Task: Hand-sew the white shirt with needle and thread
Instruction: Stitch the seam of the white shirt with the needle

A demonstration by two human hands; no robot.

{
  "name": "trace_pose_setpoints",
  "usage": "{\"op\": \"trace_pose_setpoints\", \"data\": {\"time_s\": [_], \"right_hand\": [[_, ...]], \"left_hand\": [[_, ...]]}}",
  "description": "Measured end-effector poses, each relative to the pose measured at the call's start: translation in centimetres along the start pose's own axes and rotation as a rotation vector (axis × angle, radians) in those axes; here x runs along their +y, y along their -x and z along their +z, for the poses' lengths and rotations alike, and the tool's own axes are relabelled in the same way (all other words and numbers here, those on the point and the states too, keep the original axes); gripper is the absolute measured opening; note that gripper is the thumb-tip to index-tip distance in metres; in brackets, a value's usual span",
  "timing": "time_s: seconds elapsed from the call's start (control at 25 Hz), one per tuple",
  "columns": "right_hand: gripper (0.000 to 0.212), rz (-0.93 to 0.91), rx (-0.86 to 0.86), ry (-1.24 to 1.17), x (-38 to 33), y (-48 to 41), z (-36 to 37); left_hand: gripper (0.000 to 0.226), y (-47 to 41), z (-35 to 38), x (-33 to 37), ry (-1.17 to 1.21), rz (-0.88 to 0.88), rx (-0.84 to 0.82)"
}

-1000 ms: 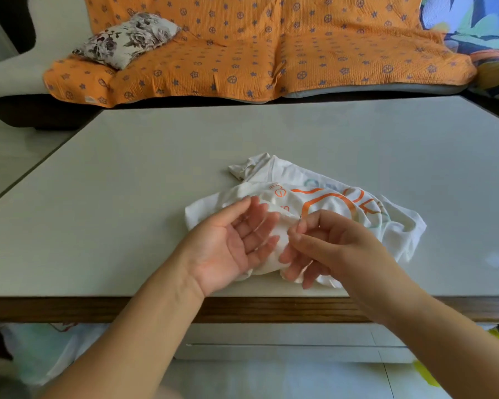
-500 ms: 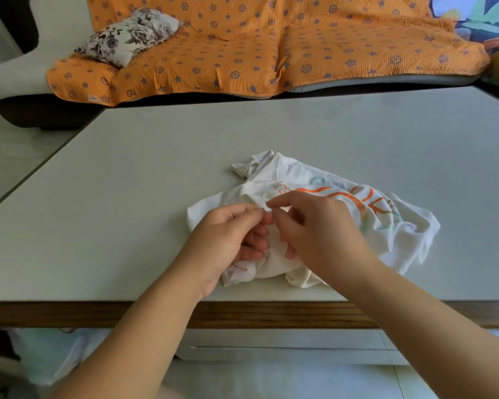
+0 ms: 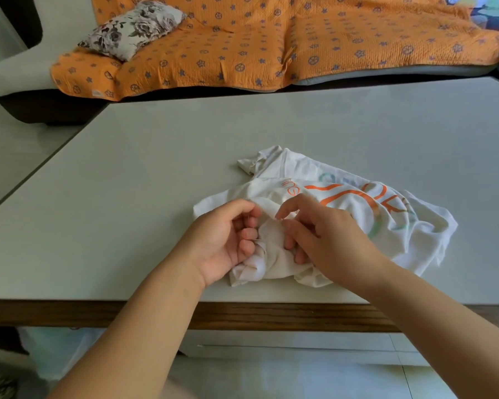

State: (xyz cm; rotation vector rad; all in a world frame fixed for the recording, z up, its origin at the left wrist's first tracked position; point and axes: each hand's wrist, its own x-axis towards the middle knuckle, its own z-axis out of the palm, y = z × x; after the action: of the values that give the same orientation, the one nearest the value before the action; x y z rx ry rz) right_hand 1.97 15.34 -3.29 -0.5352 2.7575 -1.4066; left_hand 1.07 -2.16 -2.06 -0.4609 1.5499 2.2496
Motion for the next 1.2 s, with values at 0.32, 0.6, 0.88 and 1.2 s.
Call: {"op": "trace_pose_setpoints", "data": {"time_s": [0.32, 0.6, 0.88, 1.2], "right_hand": [[0.006, 0.216, 0.166, -0.528, -1.1, -0.5, 0.5], [0.012, 0.411, 0.127, -1.034, -0.6, -0.7, -0.3], [0.008, 0.420, 0.082, -1.198, 0.0, -0.8, -0.5], [0.011, 0.437, 0.090, -1.190, 0.0, -0.9, -0.4]], "left_hand": [[0.019, -0.2, 0.5, -0.9, -0.256, 0.089, 0.049], [0.022, -0.5, -0.5, -0.3, -0.183, -0.002, -0.016], [0.010, -0.7, -0.5, -0.3, -0.638, 0.140, 0.050], [0.005, -0.7, 0.4, -0.5, -0.672, 0.172, 0.063]]}}
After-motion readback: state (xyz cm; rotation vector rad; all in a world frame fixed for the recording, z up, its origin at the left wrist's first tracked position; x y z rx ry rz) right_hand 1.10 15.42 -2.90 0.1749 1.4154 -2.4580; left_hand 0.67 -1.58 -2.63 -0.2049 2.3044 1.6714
